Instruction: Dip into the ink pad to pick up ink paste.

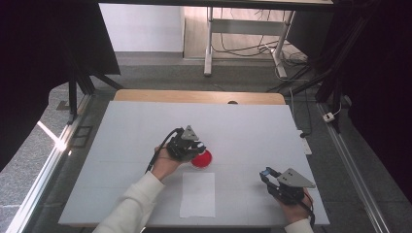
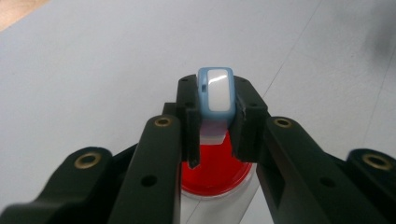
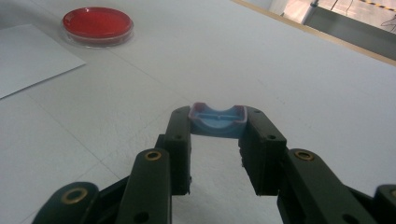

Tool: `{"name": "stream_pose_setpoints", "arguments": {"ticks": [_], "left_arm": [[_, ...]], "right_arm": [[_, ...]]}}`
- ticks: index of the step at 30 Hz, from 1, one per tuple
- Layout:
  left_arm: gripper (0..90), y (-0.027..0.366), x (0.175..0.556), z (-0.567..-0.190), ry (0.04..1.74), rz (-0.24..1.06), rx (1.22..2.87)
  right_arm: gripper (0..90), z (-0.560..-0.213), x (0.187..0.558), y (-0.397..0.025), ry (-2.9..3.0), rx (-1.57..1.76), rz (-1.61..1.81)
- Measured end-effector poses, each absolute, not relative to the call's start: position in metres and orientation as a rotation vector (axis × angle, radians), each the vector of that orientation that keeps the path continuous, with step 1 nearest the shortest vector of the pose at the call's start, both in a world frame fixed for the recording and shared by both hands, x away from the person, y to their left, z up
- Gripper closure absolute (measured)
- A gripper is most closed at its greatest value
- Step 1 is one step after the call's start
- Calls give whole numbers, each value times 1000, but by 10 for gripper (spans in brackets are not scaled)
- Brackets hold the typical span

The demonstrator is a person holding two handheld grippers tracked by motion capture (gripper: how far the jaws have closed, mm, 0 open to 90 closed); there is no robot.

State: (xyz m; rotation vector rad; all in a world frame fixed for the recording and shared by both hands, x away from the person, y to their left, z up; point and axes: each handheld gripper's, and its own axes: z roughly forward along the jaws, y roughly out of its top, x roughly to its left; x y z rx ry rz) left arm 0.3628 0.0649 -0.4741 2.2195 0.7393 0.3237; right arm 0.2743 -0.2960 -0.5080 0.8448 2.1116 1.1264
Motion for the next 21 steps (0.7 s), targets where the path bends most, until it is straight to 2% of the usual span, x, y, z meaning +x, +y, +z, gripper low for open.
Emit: {"name": "stream_pose_setpoints", "arguments": {"ticks": [21], "left_arm": [[757,59,370,-494,774,297,2289]], "right_arm": [[645,-509,275,-296,2117,842,1123]]}}
